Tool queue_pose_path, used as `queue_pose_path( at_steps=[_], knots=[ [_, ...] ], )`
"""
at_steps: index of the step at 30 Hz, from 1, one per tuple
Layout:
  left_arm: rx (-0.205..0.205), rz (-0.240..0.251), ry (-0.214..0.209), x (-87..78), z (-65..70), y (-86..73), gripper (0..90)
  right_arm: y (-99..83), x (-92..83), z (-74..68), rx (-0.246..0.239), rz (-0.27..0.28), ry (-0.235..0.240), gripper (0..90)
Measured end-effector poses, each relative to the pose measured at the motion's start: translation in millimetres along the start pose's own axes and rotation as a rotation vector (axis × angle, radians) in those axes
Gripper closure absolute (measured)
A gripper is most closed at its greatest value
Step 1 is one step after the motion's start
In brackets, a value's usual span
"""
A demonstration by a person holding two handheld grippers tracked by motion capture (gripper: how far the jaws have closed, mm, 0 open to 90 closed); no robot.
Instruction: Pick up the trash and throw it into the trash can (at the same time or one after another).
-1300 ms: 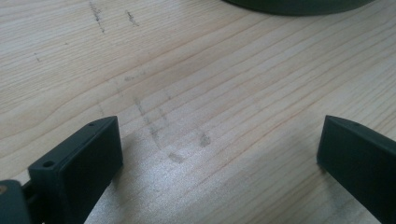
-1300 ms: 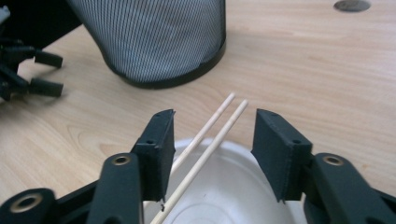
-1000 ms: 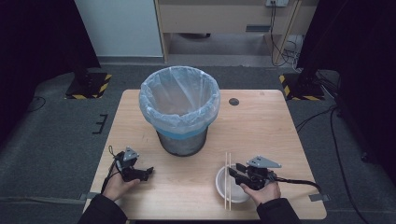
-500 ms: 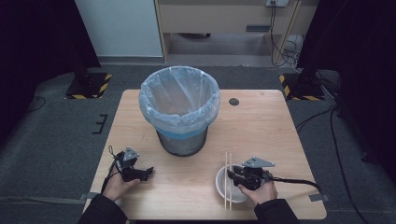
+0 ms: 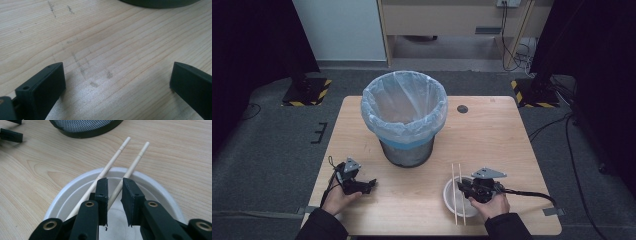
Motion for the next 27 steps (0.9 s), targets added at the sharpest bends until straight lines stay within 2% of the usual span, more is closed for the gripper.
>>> queue_pose_path(
  at_steps=[7,13,19,27],
  knots=[
    [0.000,0.000,0.000,0.0,0.0,0.0,0.0,-1.9,1.9,0.4,0.003,-0.030,-0.012,75.6],
    [0.000,0.000,0.000,0.0,0.0,0.0,0.0,-1.4,0.8,1.3,0.013,-0.045,-0.014,84.6],
    [0.000,0.000,0.000,0.0,0.0,0.0,0.0,0.0,-0.4,1.5,0.028,-0.044,-0.013,85.5],
    [0.000,0.000,0.000,0.0,0.0,0.0,0.0,3.9,-5.2,3.3,0.031,-0.013,-0.014,85.6]
  ],
)
Point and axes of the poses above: each handheld gripper's, and its own axes: x roughly forward along the jaws, y roughly out of its top, z roughly to its right, the point moved 2 cm from there along x, roughly forward along the jaws, and after that the axes turned 9 degrees about y, right-handed, at the moved point
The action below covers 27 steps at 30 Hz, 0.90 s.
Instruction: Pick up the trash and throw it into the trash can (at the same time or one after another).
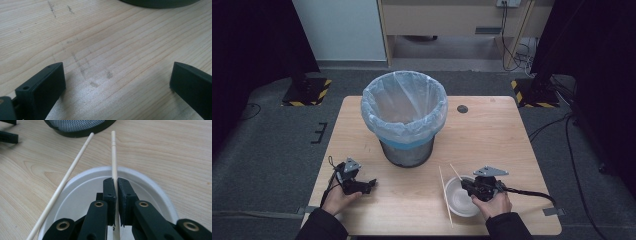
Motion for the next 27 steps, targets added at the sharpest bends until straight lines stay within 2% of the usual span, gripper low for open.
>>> queue_pose_path(
  at_steps=[10,27],
  knots=[
    [0.000,0.000,0.000,0.0,0.0,0.0,0.0,2.0,-2.2,0.8,0.001,0.019,-0.003,85.7],
    [0.000,0.000,0.000,0.0,0.0,0.0,0.0,18.1,-22.4,9.0,0.020,0.151,-0.017,85.7]
  ],
)
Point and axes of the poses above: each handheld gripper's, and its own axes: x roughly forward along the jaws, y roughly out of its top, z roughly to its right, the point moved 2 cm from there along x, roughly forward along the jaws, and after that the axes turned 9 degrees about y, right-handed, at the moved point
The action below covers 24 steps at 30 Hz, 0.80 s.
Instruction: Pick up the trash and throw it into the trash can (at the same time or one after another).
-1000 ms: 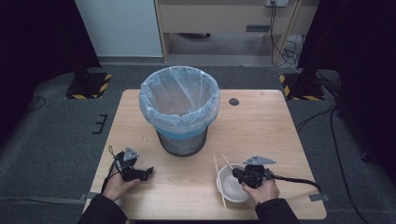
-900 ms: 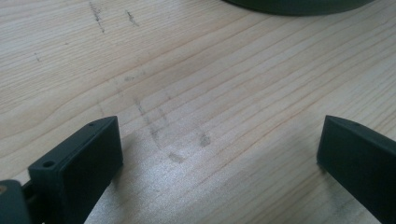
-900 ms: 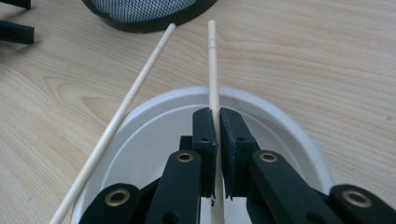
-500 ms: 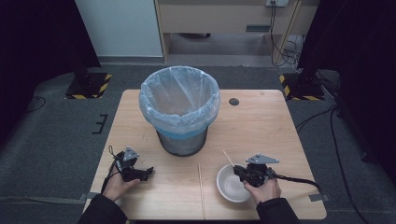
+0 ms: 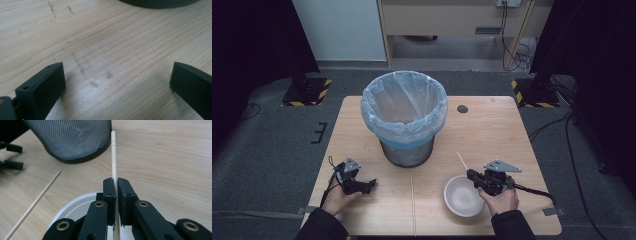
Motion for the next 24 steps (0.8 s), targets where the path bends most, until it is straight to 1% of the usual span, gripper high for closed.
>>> queue_pose_path(
  at_steps=[6,8,13,19,24],
  knots=[
    [0.000,0.000,0.000,0.0,0.0,0.0,0.0,7.1,-8.7,4.9,0.004,0.047,-0.016,85.7],
    [0.000,0.000,0.000,0.0,0.0,0.0,0.0,8.9,-11.6,6.9,0.019,0.067,-0.019,85.7],
    [0.000,0.000,0.000,0.0,0.0,0.0,0.0,14.3,-19.1,13.5,0.034,0.106,-0.029,85.7],
    [0.000,0.000,0.000,0.0,0.0,0.0,0.0,27.0,-35.0,20.2,0.046,0.189,-0.049,85.7],
    [0.000,0.000,0.000,0.0,0.0,0.0,0.0,39.1,-49.3,24.3,0.058,0.253,-0.053,85.7]
  ],
)
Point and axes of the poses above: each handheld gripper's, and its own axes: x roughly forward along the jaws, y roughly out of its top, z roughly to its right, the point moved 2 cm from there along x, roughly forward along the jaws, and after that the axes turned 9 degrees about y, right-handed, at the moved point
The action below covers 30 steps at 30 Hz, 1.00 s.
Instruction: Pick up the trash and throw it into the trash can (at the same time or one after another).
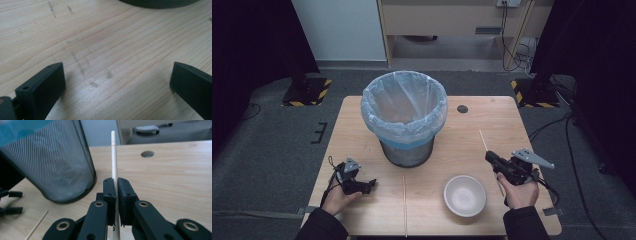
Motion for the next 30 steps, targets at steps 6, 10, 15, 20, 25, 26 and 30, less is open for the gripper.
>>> queue_pose_path(
  at_steps=[6,10,15,20,25,26,30],
  knots=[
    [-0.001,0.000,0.000,0.0,0.0,0.0,0.0,16.7,-9.4,-1.7,0.016,0.076,0.024,85.7],
    [0.000,0.000,0.000,0.0,0.0,0.0,0.0,31.7,-12.4,-3.7,0.008,0.131,0.037,85.7],
    [0.000,0.000,0.000,0.0,0.0,0.0,0.0,53.0,-15.2,-8.0,0.011,0.192,0.067,85.7],
    [0.000,0.000,0.000,0.0,0.0,0.0,0.0,70.8,-16.4,-11.8,0.013,0.242,0.082,85.7],
    [0.000,0.000,0.000,0.0,0.0,0.0,0.0,84.8,-14.3,-16.0,0.011,0.276,0.100,85.7],
    [0.000,0.000,0.000,0.0,0.0,0.0,0.0,88.1,-13.9,-17.6,0.011,0.282,0.103,85.7],
    [0.000,0.000,0.000,0.0,0.0,0.0,0.0,102.3,-10.9,-24.0,0.001,0.300,0.119,85.7]
  ],
)
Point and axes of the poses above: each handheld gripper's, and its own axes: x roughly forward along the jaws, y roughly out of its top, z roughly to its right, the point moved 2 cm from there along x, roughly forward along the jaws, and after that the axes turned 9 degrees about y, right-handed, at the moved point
